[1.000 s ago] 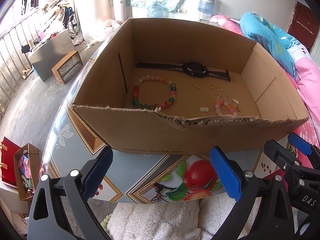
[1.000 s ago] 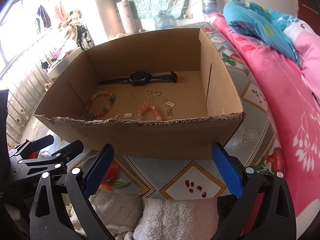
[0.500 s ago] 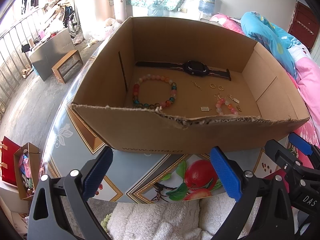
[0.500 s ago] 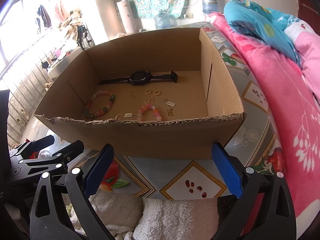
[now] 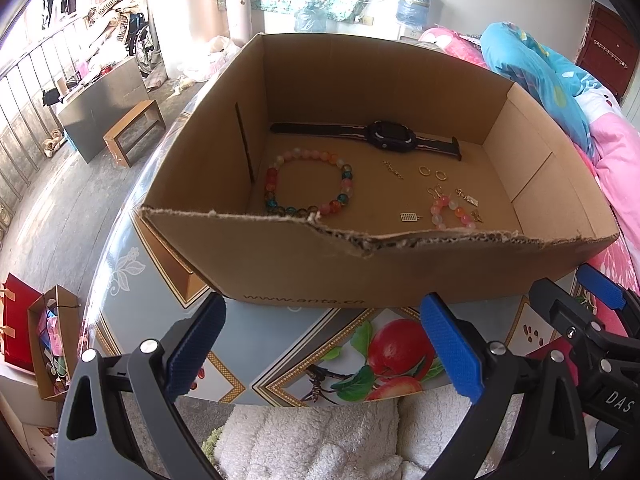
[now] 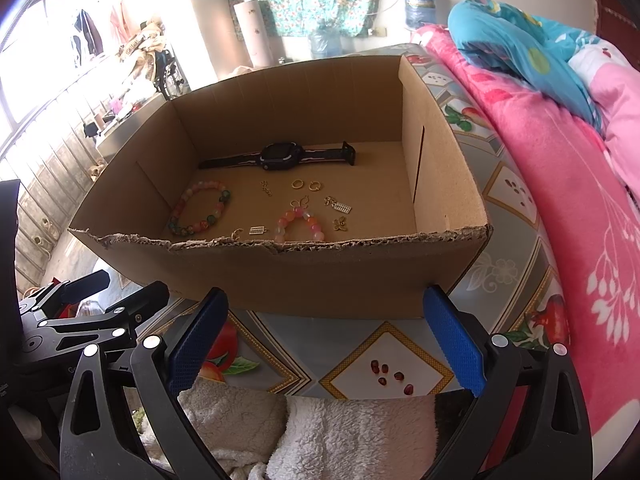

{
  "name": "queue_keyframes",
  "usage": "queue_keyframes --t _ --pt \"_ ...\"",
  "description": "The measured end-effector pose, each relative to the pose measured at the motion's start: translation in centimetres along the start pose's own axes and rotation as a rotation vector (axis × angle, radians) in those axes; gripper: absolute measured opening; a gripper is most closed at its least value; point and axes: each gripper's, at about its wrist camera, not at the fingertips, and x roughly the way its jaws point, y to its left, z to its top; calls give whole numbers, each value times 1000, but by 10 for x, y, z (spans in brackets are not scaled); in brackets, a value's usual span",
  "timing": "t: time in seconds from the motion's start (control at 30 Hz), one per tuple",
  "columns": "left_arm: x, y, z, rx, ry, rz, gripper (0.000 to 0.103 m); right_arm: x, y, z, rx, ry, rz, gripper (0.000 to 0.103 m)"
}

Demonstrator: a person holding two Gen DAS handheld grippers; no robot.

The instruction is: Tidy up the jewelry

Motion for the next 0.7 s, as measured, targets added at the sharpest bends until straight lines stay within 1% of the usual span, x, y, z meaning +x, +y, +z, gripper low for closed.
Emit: queue_keyframes --t 0.7 --pt "0 0 0 1 3 0 96 1 2 -2 -3 3 2 94"
